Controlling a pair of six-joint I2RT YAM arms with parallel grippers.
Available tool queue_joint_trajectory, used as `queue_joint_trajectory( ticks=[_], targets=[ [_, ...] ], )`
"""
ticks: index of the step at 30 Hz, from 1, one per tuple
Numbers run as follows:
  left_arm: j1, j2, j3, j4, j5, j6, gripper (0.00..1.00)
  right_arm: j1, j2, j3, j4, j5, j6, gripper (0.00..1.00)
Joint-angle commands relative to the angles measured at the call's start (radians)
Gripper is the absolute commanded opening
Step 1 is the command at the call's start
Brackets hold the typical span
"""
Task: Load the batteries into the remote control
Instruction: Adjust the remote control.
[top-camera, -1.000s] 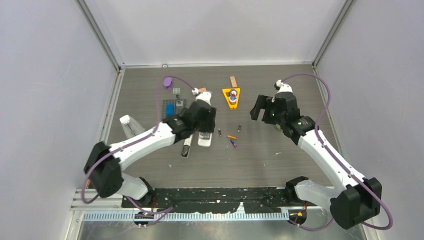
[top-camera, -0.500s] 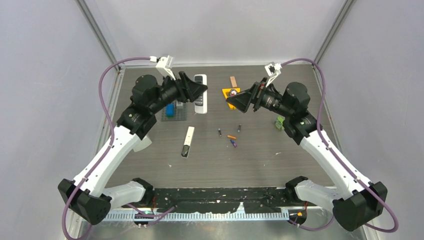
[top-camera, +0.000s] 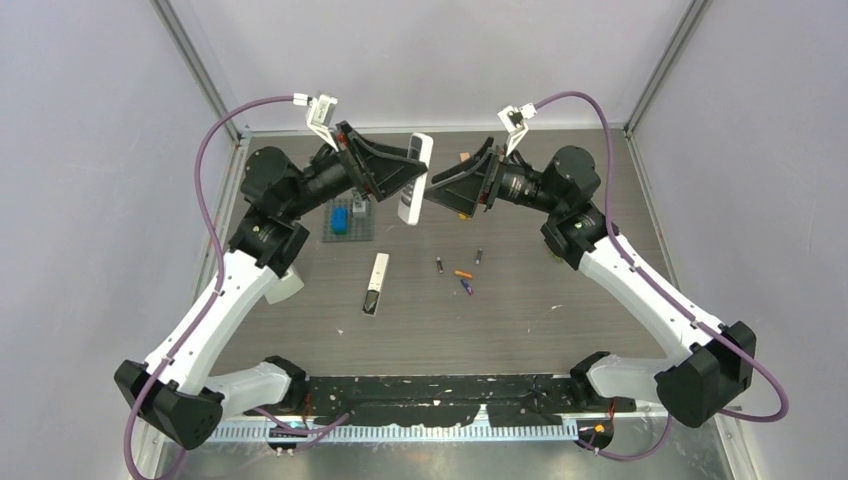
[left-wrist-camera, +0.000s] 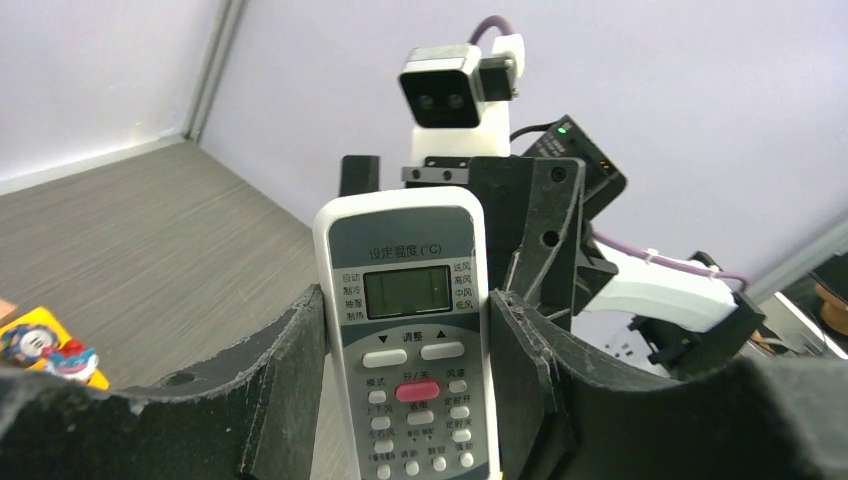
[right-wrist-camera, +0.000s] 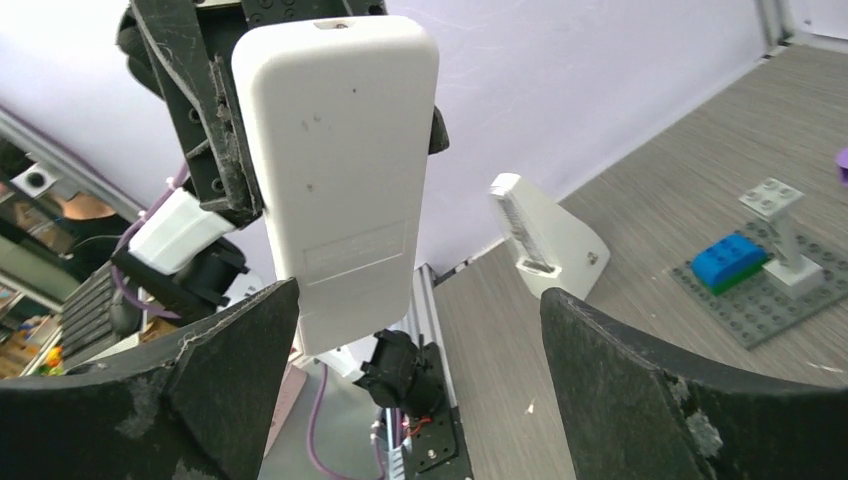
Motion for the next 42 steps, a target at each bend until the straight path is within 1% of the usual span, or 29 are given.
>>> queue_joint_trajectory(
  ticks=[1,5,8,11,15,19,25,29,32,35,39,42],
  targets=[
    [-0.002,0.009,0.052,0.15,0.085,-0.058,0.0,0.03,0.021,0.03,0.154,-0.081,0.065,0.95],
    [-0.003,0.016,0.05,0.157,0.082,-0.055,0.0,0.043,0.017,0.016,0.212,-0.089,0.095,0.95],
    [-0.001,0.021,0.053,0.167,0.065,-0.056,0.0,0.047,0.016,0.005,0.219,-0.078,0.101,0.95],
    [-0.001,0.018,0.051,0.151,0.031,-0.036,0.0,0.047,0.004,-0.017,0.261,-0.059,0.12,0.95],
    [-0.001,0.008,0.039,0.135,-0.022,-0.018,0.0,0.048,-0.027,-0.037,0.25,-0.026,0.088,0.95],
    [-0.001,0.009,0.025,0.181,-0.039,-0.056,0.0,0.056,0.007,-0.01,0.261,-0.031,0.093,0.95],
    [-0.001,0.022,0.003,0.281,-0.018,-0.138,0.0,0.073,0.077,0.016,0.36,-0.05,0.147,0.95],
    [-0.001,0.035,-0.007,0.337,-0.01,-0.181,0.0,0.083,0.115,0.024,0.443,-0.064,0.218,0.95],
    [-0.001,0.041,-0.013,0.35,-0.008,-0.189,0.0,0.088,0.134,0.036,0.527,-0.073,0.266,0.95],
    [-0.001,0.04,-0.022,0.353,-0.016,-0.189,0.0,0.092,0.149,0.047,0.566,-0.077,0.304,0.95],
    [-0.001,0.042,-0.02,0.364,-0.019,-0.192,0.0,0.097,0.158,0.055,0.576,-0.076,0.321,0.96],
    [-0.001,0.046,-0.02,0.368,-0.023,-0.193,0.0,0.102,0.165,0.064,0.58,-0.082,0.332,1.0]
  ],
)
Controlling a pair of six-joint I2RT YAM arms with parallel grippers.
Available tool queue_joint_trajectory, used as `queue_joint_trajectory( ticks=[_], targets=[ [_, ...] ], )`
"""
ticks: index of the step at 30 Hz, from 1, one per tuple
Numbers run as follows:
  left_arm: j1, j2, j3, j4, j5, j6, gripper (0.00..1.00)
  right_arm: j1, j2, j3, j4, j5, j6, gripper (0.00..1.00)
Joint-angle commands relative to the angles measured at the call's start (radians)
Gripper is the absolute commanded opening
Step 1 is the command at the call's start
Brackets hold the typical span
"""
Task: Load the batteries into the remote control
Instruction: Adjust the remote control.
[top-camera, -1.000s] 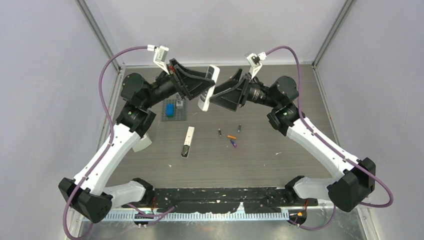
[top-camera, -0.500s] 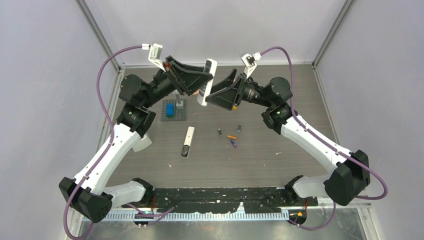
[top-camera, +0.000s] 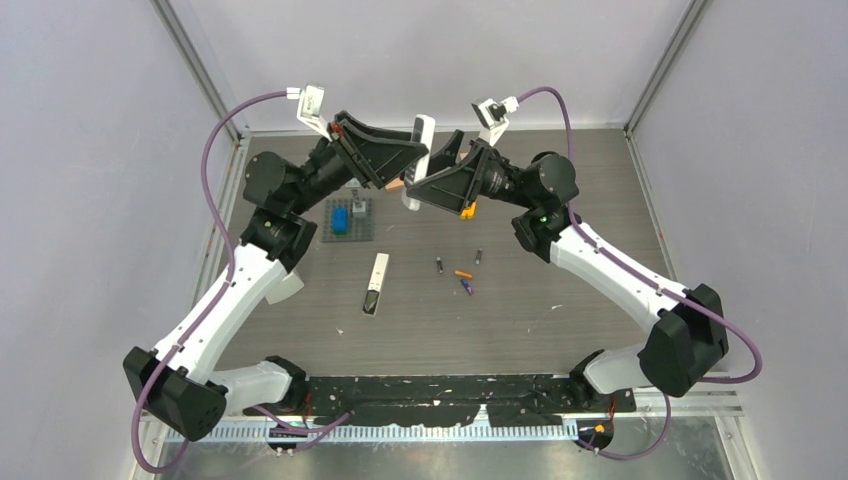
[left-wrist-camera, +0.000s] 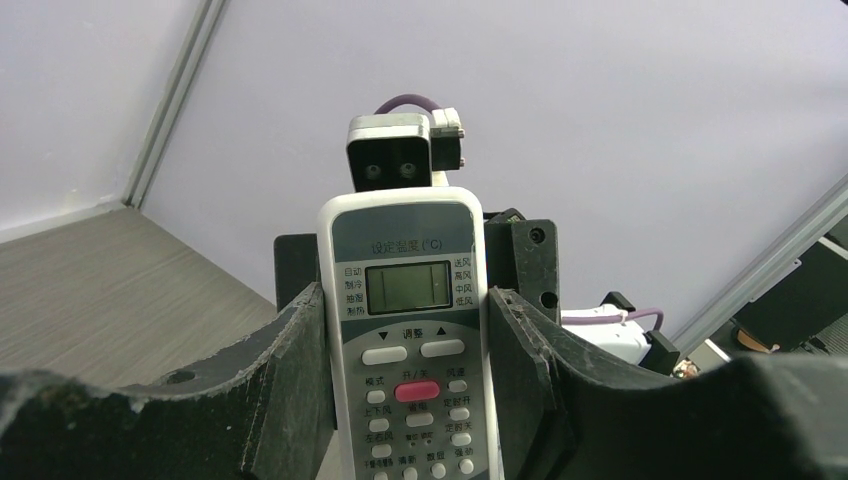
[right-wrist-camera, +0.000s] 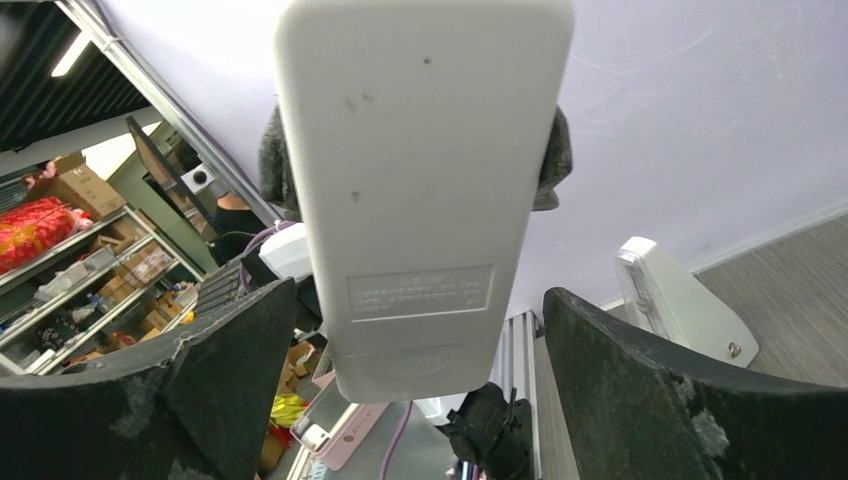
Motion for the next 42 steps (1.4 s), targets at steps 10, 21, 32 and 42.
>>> queue_joint_trajectory(
  ticks=[10,21,32,42],
  targets=[
    [-0.002,0.006,0.0,0.084,-0.009,-0.002,0.05,0.017,0.013,0.083,-0.018,-0.024,-0.006,0.58],
    [-0.002,-0.062,0.03,-0.26,-0.063,0.23,0.88,0.029,-0.065,0.198,-0.728,0.184,-0.559,0.34],
    [-0.002,-0.06,0.123,-0.652,-0.229,0.317,0.82,0.163,-0.106,0.25,-1.149,0.65,-1.034,0.32],
    [-0.001,0.026,0.223,-0.891,-0.053,0.383,0.67,0.25,-0.104,0.243,-1.175,0.765,-1.197,0.31]
  ],
)
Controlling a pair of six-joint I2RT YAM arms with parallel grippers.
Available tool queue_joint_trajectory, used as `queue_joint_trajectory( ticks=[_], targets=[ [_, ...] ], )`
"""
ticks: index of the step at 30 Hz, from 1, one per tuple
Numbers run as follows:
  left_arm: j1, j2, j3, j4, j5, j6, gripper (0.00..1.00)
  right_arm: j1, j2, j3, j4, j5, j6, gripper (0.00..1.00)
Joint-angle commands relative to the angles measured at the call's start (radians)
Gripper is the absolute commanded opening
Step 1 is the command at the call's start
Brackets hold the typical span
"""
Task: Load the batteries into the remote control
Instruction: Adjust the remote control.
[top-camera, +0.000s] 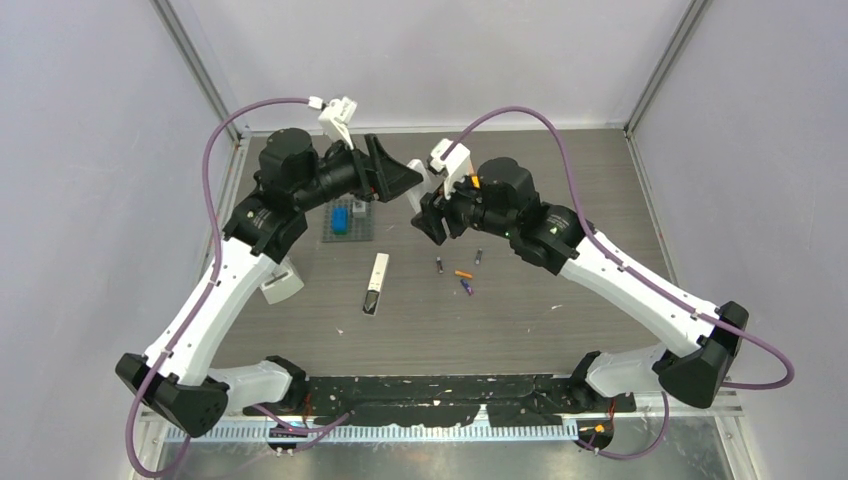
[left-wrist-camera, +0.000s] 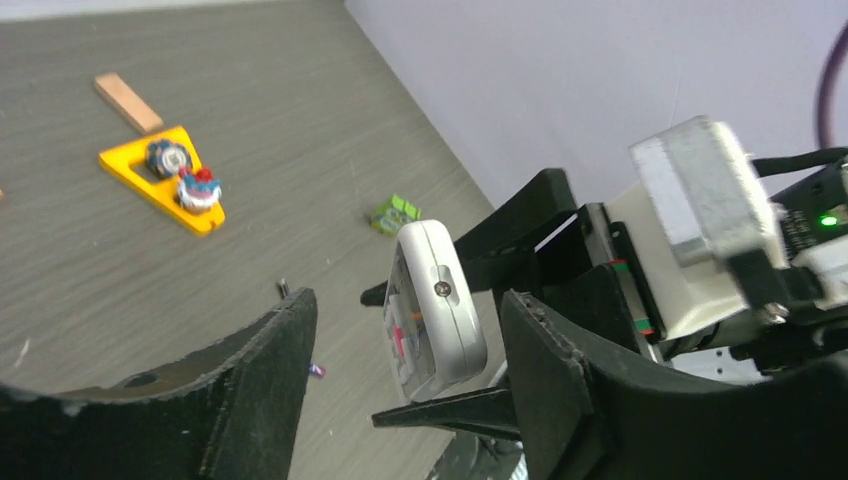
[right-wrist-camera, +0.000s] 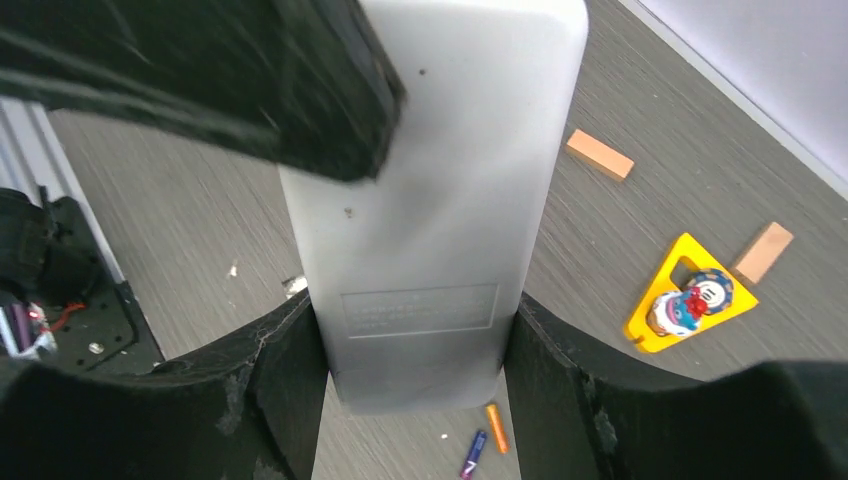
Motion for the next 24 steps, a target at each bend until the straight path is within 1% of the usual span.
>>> queue_joint_trajectory(
  ticks=[1,6,8,13,15,17,18,19,21,23,24],
  targets=[
    [-0.002,0.013,0.032,-0.131,0.093,0.067,0.65,0.047,-0.022,0.03,-0.017,0.106,-0.126,0.31],
    [-0.002,0.02,0.021,-0.13,0.116,0.047,0.48,0.083,-0.004,0.036,-0.042,0.178,-0.184,0.31],
    [-0.002,0.03,0.021,-0.145,0.132,0.043,0.41,0.09,-0.001,0.037,-0.042,0.184,-0.195,0.32],
    [-0.002,0.04,0.019,-0.204,0.141,0.057,0.28,0.102,0.012,0.048,-0.055,0.185,-0.208,0.33],
    [-0.001,0.042,0.018,-0.21,0.152,0.054,0.19,0.105,0.019,0.056,-0.066,0.186,-0.207,0.34],
    [-0.001,0.046,0.016,-0.202,0.162,0.043,0.08,0.106,0.022,0.063,-0.071,0.188,-0.198,0.35],
    [-0.001,0.046,0.014,-0.196,0.165,0.038,0.02,0.106,0.024,0.064,-0.072,0.195,-0.193,0.38],
    [-0.001,0.045,0.011,-0.189,0.165,0.032,0.0,0.106,0.024,0.065,-0.072,0.199,-0.181,0.4],
    [0.007,0.04,0.004,-0.173,0.164,0.018,0.0,0.106,0.019,0.06,-0.068,0.219,-0.159,0.48],
    [0.024,0.029,-0.01,-0.142,0.164,0.002,0.0,0.106,0.002,0.042,-0.052,0.239,-0.134,0.65],
    [0.035,0.018,-0.02,-0.122,0.165,-0.007,0.0,0.105,-0.006,0.034,-0.037,0.249,-0.122,0.8]
  ],
)
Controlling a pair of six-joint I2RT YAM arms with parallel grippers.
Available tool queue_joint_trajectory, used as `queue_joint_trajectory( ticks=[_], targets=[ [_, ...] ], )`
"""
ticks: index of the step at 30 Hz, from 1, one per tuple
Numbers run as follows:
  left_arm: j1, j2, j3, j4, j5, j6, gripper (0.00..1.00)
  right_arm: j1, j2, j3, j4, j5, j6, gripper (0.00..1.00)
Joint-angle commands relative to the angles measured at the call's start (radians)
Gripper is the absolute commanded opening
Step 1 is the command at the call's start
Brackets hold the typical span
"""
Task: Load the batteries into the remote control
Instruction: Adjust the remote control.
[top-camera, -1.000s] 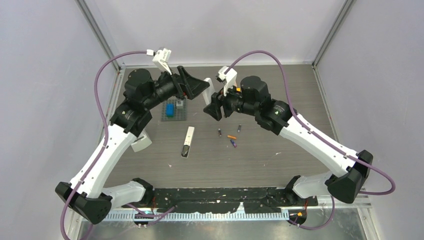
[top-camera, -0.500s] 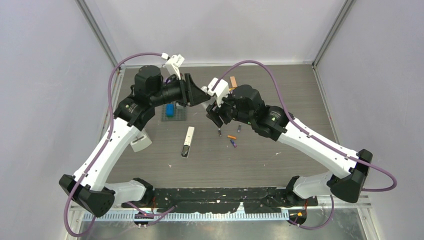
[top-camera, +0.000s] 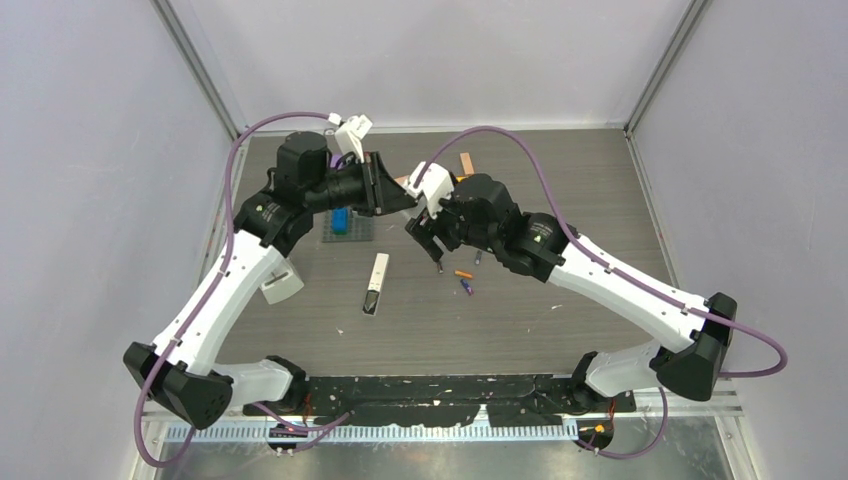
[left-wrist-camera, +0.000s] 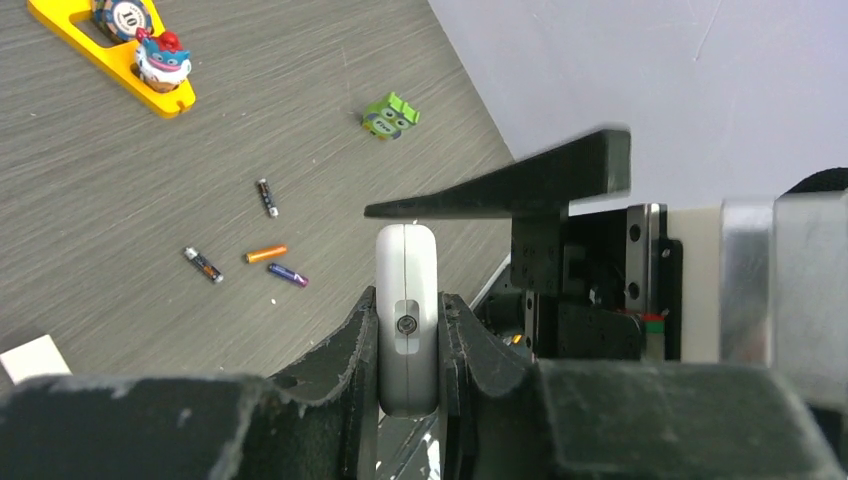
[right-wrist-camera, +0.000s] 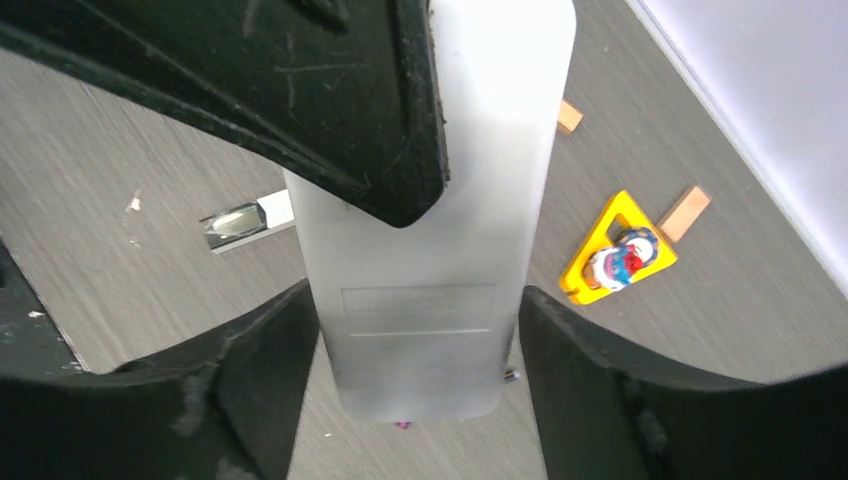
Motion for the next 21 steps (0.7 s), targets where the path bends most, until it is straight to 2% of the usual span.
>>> queue_joint_trajectory(
  ticks=[1,3,4,9,13,18,21],
  targets=[
    [0.038,-0.043,-0.033,0.098,0.051,-0.026,0.0,0.003,-0.058,0.014,0.079,0.036,0.085,0.9],
    [0.064,-0.068,-0.064,0.175,0.066,-0.06,0.0,-0.011,-0.089,-0.011,0.103,0.01,0.125,0.98],
    [0.075,-0.083,-0.078,0.21,0.072,-0.075,0.0,-0.018,-0.11,-0.018,0.12,-0.011,0.156,0.99],
    [0.13,-0.119,-0.136,0.344,0.109,-0.152,0.0,-0.111,-0.179,-0.062,0.197,-0.186,0.298,0.95],
    [0.166,-0.143,-0.18,0.451,0.137,-0.236,0.0,-0.249,-0.219,-0.118,0.317,-0.36,0.527,0.95],
    [0.182,-0.179,-0.232,0.585,0.122,-0.366,0.0,-0.353,-0.194,-0.161,0.443,-0.483,0.866,0.95],
    [0.19,-0.202,-0.265,0.643,0.08,-0.467,0.0,-0.373,-0.16,-0.211,0.637,-0.584,1.096,0.96]
  ],
)
